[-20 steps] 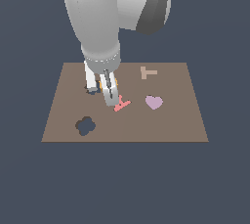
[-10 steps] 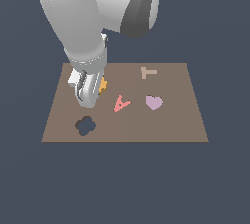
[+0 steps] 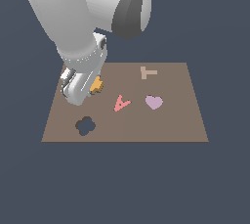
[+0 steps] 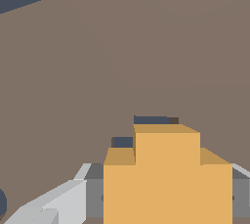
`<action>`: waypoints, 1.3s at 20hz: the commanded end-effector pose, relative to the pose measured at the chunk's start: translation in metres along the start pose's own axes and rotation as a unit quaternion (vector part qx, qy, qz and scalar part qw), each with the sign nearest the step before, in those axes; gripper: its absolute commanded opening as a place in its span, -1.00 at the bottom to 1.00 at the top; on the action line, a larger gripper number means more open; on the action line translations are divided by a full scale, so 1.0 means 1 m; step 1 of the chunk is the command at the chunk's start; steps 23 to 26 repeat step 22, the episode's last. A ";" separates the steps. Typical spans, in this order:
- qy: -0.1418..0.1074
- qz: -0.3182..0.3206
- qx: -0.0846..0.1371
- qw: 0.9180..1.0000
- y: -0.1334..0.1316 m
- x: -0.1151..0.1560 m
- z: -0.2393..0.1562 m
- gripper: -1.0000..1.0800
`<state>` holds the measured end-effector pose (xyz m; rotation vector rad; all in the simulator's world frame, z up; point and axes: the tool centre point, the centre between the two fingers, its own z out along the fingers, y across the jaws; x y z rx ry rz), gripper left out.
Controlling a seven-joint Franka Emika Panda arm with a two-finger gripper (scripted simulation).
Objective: Insert a designated object into the corresponding slot on a board.
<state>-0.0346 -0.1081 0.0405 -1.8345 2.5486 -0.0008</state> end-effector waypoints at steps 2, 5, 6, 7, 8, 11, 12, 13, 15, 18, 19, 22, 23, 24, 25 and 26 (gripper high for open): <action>0.000 0.013 0.000 1.000 0.000 0.002 0.000 -1.00; 0.000 0.012 0.000 1.000 0.000 0.002 0.000 -1.00; 0.000 0.012 0.000 1.000 0.000 0.002 0.000 -1.00; 0.000 0.012 0.000 1.000 0.000 0.002 0.001 -1.00; 0.000 0.013 0.000 1.000 0.001 0.002 0.003 -1.00; 0.000 0.015 -0.001 1.000 0.001 0.003 0.009 -1.00; 0.000 0.015 -0.001 1.000 0.001 0.003 0.010 -1.00; 0.000 0.015 -0.001 1.000 0.001 0.003 0.010 0.92; 0.000 0.015 -0.001 1.000 0.001 0.003 0.010 0.92; 0.000 0.015 -0.001 1.000 0.001 0.003 0.010 0.92; 0.000 0.015 -0.001 1.000 0.001 0.003 0.010 0.92; 0.000 0.015 -0.001 1.000 0.001 0.003 0.010 0.92; 0.000 0.015 -0.001 1.000 0.001 0.003 0.010 0.92; 0.000 0.015 -0.001 1.000 0.001 0.003 0.010 0.92; 0.000 0.015 -0.001 1.000 0.001 0.003 0.010 0.92; 0.000 0.015 -0.001 1.000 0.001 0.003 0.010 0.92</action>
